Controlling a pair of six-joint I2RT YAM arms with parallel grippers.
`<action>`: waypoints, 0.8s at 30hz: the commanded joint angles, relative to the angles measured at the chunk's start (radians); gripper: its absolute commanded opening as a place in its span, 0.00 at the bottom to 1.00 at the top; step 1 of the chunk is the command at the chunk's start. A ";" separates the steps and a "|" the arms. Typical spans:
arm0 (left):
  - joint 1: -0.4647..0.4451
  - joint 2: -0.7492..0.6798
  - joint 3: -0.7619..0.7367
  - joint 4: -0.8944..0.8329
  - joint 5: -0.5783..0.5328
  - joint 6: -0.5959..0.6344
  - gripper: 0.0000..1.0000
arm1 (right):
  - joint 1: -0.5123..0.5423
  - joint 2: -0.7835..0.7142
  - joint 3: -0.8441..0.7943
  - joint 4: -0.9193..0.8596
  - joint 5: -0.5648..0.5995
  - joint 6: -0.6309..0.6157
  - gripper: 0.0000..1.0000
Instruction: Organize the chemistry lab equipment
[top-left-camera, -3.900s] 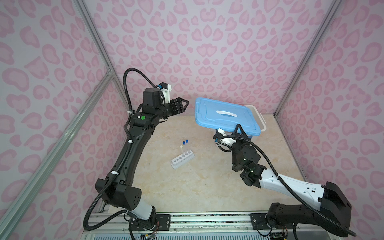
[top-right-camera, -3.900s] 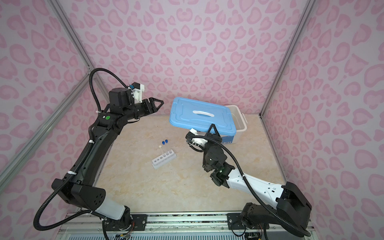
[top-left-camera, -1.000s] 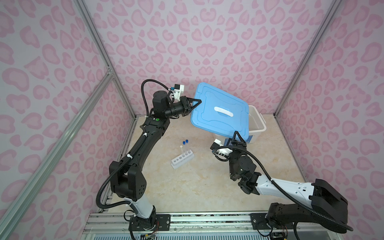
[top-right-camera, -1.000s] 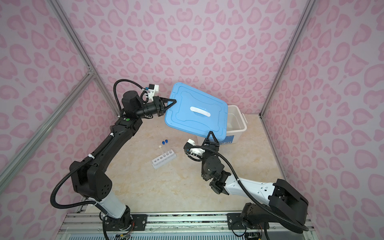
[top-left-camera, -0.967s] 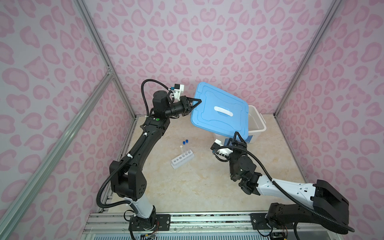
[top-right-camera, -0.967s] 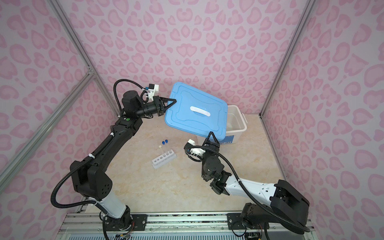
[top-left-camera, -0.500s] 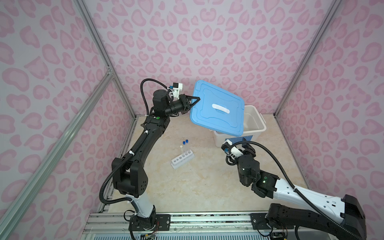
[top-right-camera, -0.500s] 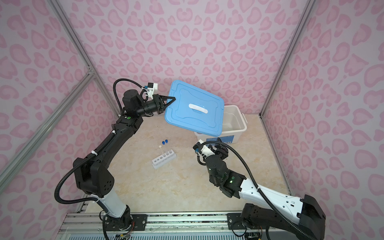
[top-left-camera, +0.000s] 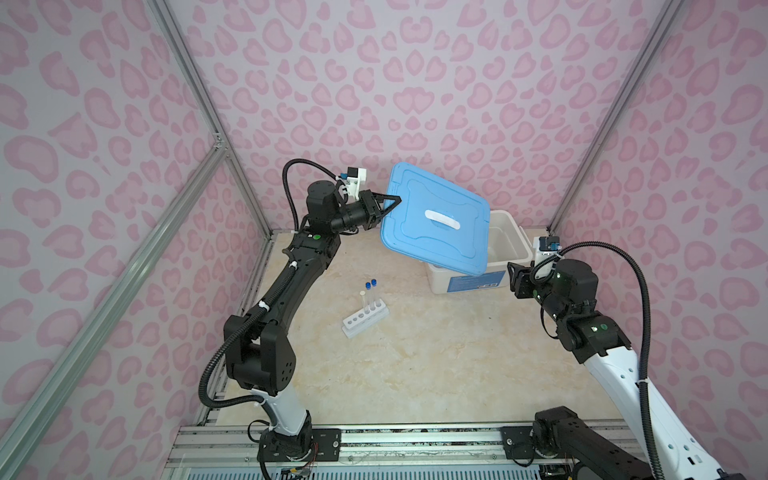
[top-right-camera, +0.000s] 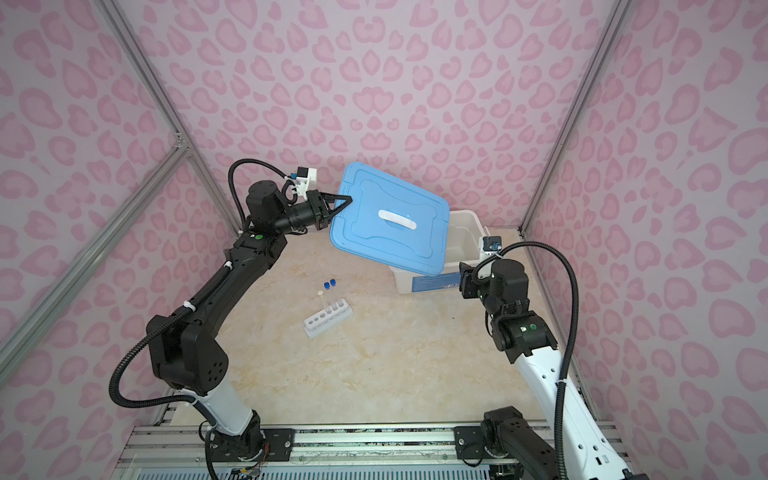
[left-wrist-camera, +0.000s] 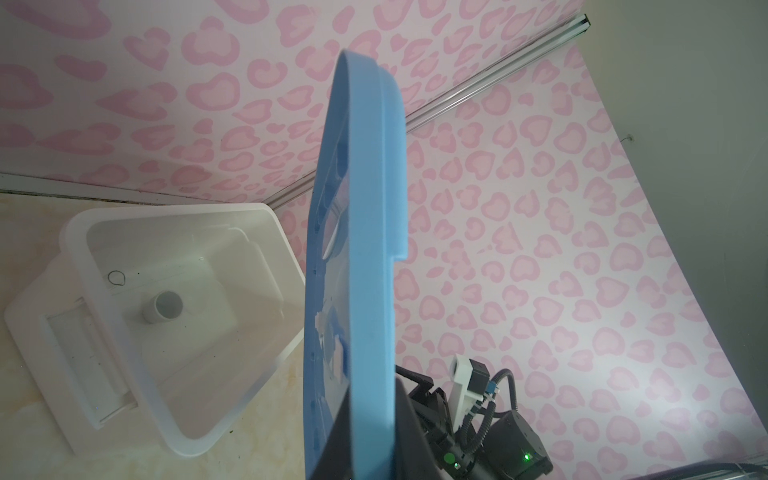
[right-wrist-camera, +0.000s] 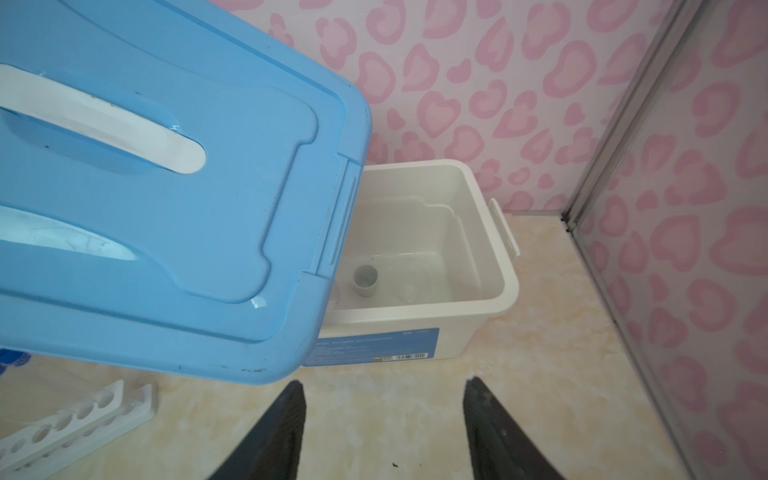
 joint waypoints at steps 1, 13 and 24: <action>-0.001 -0.030 -0.002 0.068 0.012 0.001 0.04 | -0.076 0.048 -0.002 0.044 -0.355 0.151 0.61; -0.008 -0.038 -0.004 0.094 0.018 -0.018 0.04 | -0.245 0.187 -0.130 0.414 -0.606 0.371 0.61; -0.036 -0.012 0.023 0.121 0.003 -0.046 0.04 | -0.260 0.298 -0.149 0.663 -0.759 0.452 0.63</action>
